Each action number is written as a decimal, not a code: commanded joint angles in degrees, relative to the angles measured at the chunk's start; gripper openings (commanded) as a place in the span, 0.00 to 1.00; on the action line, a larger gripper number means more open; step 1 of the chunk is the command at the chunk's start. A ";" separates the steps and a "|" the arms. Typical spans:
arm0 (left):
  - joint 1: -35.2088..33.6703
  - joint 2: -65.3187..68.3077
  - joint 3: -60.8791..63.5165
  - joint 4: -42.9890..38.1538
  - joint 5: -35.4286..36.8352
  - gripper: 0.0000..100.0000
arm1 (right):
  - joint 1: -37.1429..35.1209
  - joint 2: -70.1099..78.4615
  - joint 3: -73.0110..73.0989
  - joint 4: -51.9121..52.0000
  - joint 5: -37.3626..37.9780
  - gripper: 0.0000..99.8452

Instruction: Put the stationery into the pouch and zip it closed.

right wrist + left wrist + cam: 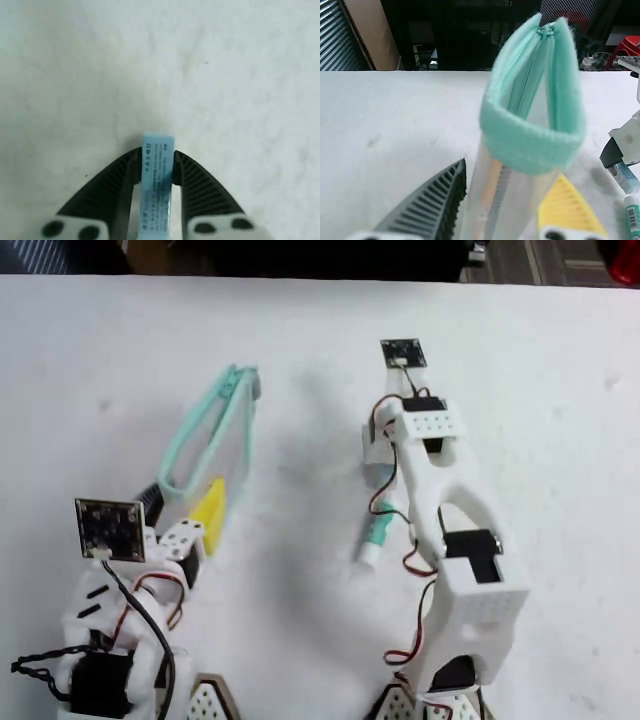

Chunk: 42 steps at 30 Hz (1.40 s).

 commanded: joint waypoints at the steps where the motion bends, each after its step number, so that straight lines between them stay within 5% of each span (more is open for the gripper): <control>1: 0.31 -0.04 -0.53 -2.20 0.53 0.23 | -2.15 -6.73 -1.58 5.23 0.70 0.02; 18: 0.48 -0.04 -0.44 -2.11 0.18 0.23 | -3.74 -34.95 -1.58 17.71 0.70 0.02; 23: 0.48 -0.04 -0.44 -2.02 0.18 0.23 | -9.45 -48.31 -1.93 17.10 0.70 0.02; 31: 0.48 -0.04 -0.44 -2.02 0.18 0.23 | -25.27 -62.55 -1.67 3.56 0.70 0.02; 42: 0.48 -0.04 -0.44 -2.11 0.18 0.23 | -36.70 -63.16 14.59 -31.43 0.70 0.02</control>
